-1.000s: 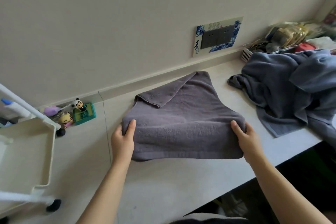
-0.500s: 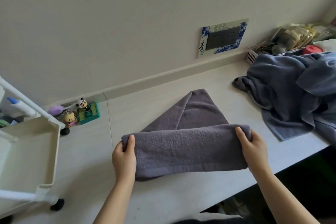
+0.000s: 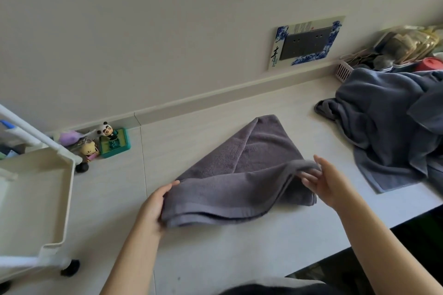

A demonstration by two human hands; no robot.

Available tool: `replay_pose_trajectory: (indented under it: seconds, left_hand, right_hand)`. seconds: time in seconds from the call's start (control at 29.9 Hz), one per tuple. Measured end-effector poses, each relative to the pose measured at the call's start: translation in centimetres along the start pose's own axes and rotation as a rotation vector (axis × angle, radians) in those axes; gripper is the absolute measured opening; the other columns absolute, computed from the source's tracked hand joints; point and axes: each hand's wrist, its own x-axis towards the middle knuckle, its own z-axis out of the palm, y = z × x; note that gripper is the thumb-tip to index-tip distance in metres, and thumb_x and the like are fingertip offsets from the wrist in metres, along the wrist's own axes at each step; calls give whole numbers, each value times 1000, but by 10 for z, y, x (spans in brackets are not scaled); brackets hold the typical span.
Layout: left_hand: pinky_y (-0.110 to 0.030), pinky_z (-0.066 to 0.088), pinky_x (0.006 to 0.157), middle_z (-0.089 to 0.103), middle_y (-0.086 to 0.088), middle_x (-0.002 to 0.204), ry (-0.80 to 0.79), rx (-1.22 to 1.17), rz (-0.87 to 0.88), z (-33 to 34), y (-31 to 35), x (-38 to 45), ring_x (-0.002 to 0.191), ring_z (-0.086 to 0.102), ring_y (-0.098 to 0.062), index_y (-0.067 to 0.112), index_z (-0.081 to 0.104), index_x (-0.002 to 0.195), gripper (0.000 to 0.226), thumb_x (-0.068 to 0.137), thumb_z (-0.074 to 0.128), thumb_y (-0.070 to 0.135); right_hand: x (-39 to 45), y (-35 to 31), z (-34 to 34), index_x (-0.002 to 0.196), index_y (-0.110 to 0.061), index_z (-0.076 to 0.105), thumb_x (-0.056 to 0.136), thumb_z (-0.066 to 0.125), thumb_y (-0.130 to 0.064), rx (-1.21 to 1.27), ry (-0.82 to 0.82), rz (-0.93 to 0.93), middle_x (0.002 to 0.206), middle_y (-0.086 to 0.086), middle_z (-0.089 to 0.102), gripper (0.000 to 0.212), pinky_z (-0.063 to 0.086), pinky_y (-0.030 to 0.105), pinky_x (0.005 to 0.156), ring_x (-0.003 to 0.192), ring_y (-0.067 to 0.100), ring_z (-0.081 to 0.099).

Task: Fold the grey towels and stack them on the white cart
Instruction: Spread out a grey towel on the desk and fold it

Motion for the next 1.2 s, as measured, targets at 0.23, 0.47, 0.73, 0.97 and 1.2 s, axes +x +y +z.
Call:
replay_pose_trajectory:
  seconds: [0.23, 0.47, 0.73, 0.97, 1.2]
  left_hand:
    - [-29, 56, 65, 66, -17, 85, -50, -228, 74, 2, 3, 38, 82, 66, -25, -1, 65, 78, 17, 64, 69, -11]
    - [-32, 46, 64, 68, -6, 77, 249, 900, 359, 9, 12, 67, 68, 61, -23, 14, 63, 79, 25, 75, 77, 34]
    - [-30, 40, 72, 61, -4, 80, 282, 674, 339, 6, 14, 84, 79, 55, -19, 9, 62, 82, 33, 85, 66, 42]
    - [-35, 40, 69, 61, -13, 79, 391, 764, 577, 13, 10, 65, 79, 54, -25, 4, 59, 80, 34, 96, 50, 33]
    - [-43, 50, 73, 68, -17, 82, 317, 668, 462, -11, -17, 8, 78, 63, -29, 2, 60, 80, 33, 94, 55, 31]
  right_hand:
    - [48, 1, 19, 116, 7, 38, 94, 30, -3, -53, -64, 38, 122, 21, 51, 26, 57, 38, 75, 104, 36, 58]
    - [77, 3, 17, 74, -5, 65, 86, 67, -33, -1064, 171, -197, 67, 6, 68, 30, 39, 23, 43, 50, 14, 57]
    - [88, -2, 10, 82, -4, 64, 90, 58, -40, -1193, 190, -255, 75, 10, 60, 38, 35, 31, 55, 72, 26, 53]
    - [79, -6, 0, 77, -9, 50, 94, 53, -28, -1290, 82, -314, 76, 6, 55, 26, 30, 32, 59, 78, 27, 49]
    - [38, -28, -28, 74, -7, 60, 93, 55, -31, -1072, 117, -410, 73, 9, 61, 31, 36, 35, 62, 75, 29, 54]
